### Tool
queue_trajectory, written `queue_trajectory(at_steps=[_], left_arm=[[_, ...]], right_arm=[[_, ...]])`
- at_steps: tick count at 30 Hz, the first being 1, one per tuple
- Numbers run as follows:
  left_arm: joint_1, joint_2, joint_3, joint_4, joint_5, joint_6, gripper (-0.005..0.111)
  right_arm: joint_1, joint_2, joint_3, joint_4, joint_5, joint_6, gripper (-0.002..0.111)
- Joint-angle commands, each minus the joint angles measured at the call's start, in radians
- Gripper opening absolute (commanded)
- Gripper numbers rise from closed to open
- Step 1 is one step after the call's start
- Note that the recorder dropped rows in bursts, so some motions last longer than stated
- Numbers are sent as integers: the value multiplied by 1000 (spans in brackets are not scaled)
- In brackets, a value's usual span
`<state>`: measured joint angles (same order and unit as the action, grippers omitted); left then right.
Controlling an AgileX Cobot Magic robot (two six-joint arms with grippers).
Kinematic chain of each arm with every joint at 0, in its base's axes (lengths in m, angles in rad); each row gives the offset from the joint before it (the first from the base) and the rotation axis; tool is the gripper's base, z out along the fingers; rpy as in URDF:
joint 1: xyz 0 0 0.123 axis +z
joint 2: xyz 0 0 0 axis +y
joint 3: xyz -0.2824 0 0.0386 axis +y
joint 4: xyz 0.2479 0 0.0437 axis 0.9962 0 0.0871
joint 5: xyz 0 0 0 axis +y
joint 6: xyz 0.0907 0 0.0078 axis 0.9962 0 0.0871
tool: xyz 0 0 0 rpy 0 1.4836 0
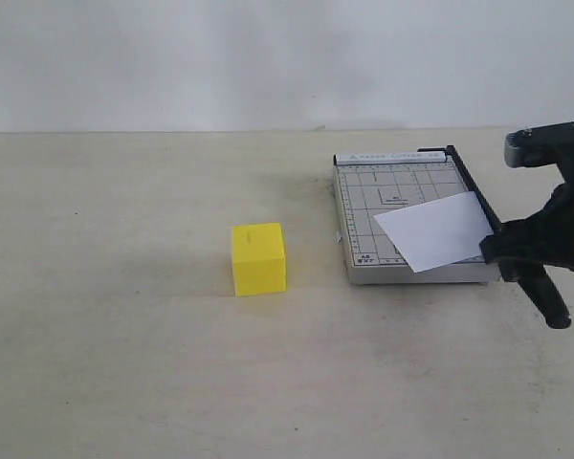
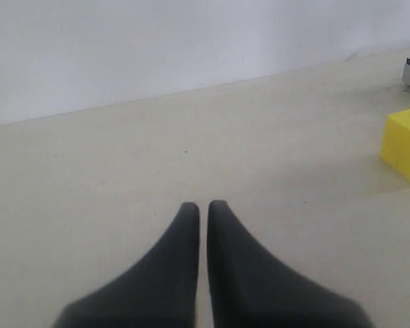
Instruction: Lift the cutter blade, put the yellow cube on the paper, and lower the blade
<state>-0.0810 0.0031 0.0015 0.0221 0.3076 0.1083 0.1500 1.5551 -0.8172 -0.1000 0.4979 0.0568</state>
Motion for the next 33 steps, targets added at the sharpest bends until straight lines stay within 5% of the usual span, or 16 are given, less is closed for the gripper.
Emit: queue_trajectory(at_steps=[1, 10, 17, 19, 33], left_arm=[[3, -3, -2, -4, -11, -5, 4], [3, -3, -2, -4, -11, -5, 4], [3, -3, -2, -4, -11, -5, 4], [3, -3, -2, -4, -11, -5, 4], [3, -3, -2, -4, -11, -5, 4]], right_arm=[[-1, 46, -9, -44, -19, 26, 66], [-1, 119, -9, -46, -34, 26, 64], [-1, 119, -9, -51, -49, 32, 15], [-1, 112, -9, -51, -61, 42, 9], [-1, -86, -58, -69, -130, 46, 10]])
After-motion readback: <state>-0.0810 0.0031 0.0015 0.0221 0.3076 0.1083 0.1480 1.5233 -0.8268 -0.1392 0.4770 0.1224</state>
